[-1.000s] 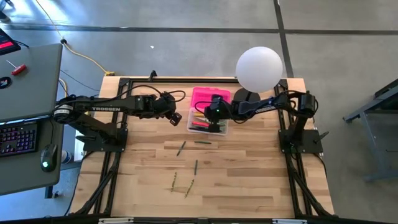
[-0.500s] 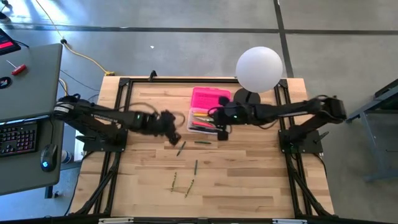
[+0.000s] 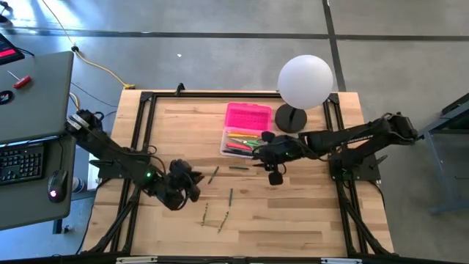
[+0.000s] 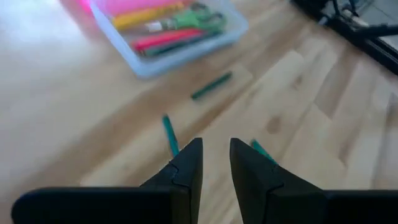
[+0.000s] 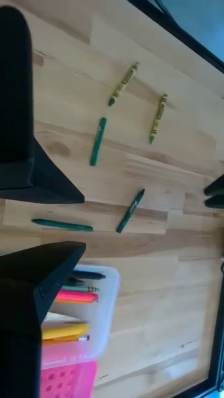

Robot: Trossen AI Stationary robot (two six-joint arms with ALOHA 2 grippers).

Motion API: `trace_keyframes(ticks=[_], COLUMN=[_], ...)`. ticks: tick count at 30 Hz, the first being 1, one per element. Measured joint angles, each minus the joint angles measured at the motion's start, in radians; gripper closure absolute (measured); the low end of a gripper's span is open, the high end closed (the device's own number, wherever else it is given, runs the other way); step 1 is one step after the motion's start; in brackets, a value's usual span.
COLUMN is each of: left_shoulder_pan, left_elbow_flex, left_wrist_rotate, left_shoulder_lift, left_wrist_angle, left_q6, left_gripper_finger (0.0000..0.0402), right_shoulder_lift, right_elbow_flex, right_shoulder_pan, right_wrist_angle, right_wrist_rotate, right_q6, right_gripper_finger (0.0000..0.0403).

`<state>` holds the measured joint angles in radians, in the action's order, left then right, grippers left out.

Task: Pick & place school supplies into a supply box
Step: Put the top left dark green crayon into the transparent supply box

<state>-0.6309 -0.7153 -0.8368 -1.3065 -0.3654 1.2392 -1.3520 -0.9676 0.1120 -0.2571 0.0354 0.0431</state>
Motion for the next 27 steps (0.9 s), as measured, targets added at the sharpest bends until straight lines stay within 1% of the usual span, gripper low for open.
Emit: trace_keyframes(ticks=[2, 4, 5, 7, 10, 14, 18, 20, 23, 27], left_shoulder_pan=[0.002, 0.002, 0.002, 0.002, 0.003, 0.003, 0.009, 0.020, 0.051, 0.102], left_elbow_flex=[0.043, 0.078, 0.091, 0.110, 0.125, 0.125, 0.126, 0.125, 0.125, 0.125], left_wrist_rotate=[0.047, 0.066, 0.057, 0.008, -0.040, -0.031, -0.027, -0.030, -0.010, -0.003], left_shoulder_lift=[0.000, -0.001, -0.001, 0.000, -0.001, -0.006, -0.062, -0.101, -0.185, -0.283], left_wrist_angle=[0.071, 0.108, 0.110, 0.112, 0.116, 0.132, 0.140, 0.181, 0.279, 0.463], left_q6=[0.005, 0.005, 0.004, 0.004, 0.035, 0.049, 0.049, 0.046, -0.032, -0.117], left_gripper_finger=[0.0289, 0.0289, 0.0289, 0.0289, 0.0289, 0.0289, 0.0289, 0.0289, 0.0289, 0.0289], right_shoulder_lift=[-0.004, -0.004, -0.004, -0.004, -0.004, -0.004, -0.004, -0.004, -0.004, -0.004], right_elbow_flex=[0.000, 0.000, 0.000, 0.000, 0.000, 0.000, 0.000, 0.000, 0.000, 0.000], right_shoulder_pan=[0.016, 0.028, 0.032, 0.036, 0.035, 0.035, 0.032, 0.032, 0.032, 0.032], right_wrist_angle=[0.001, 0.001, 0.001, 0.003, 0.004, 0.005, 0.009, 0.011, 0.011, 0.007], right_wrist_rotate=[0.018, 0.032, 0.035, 0.035, 0.036, 0.037, 0.037, 0.041, 0.055, 0.065], right_q6=[0.000, 0.000, 0.002, 0.007, 0.006, 0.010, 0.026, 0.025, 0.025, 0.025], right_gripper_finger=[0.0316, 0.0316, 0.0316, 0.0316, 0.0316, 0.0316, 0.0316, 0.0316, 0.0315, 0.0315])
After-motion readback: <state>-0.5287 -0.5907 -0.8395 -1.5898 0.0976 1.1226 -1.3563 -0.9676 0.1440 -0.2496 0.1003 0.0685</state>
